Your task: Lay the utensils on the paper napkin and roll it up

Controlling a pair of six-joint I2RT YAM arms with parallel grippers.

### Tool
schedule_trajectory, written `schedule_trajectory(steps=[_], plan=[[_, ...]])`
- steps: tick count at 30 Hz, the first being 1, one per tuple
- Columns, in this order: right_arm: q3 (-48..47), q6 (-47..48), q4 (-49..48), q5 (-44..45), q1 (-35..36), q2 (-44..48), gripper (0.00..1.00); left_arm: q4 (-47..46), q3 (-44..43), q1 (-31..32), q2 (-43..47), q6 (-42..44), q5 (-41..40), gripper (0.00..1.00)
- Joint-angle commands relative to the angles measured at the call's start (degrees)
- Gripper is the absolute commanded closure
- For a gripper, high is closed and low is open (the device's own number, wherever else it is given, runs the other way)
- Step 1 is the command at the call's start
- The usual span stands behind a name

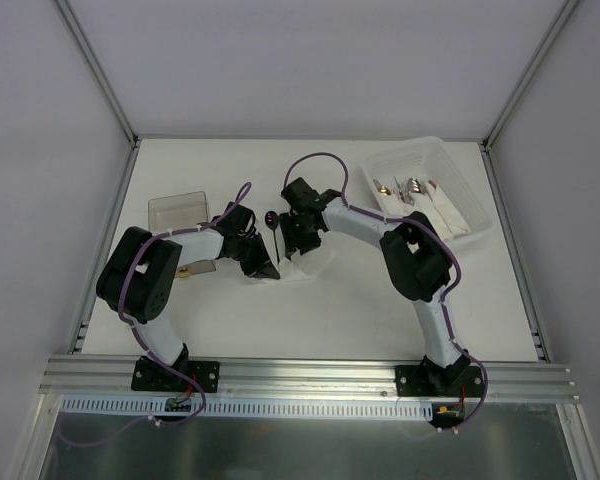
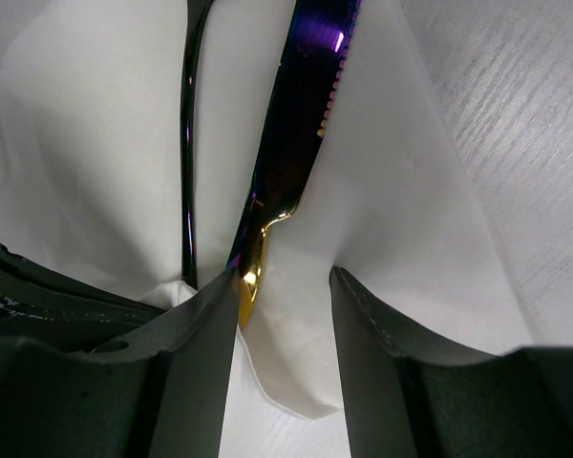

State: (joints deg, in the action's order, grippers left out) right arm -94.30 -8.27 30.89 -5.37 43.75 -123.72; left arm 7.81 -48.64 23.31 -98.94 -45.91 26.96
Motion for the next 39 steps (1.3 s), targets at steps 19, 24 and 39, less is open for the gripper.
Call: schedule_trajectory(steps=[19, 24, 39], plan=[[-0.4, 2.9, 2.2, 3.4, -0.6, -1.6, 0.69, 0.5, 1.0, 0.3, -0.8, 0.3, -2.7, 0.97], [-0.6, 3.3, 2.2, 7.9, 0.1, -3.0, 0.68, 0.5, 1.1, 0.2, -0.6, 0.3, -2.7, 0.97], [-1.6, 2.0, 2.7, 11.3, 1.5, -4.8, 0.61, 0.5, 1.3, 0.2, 0.0, 0.4, -2.6, 0.97]])
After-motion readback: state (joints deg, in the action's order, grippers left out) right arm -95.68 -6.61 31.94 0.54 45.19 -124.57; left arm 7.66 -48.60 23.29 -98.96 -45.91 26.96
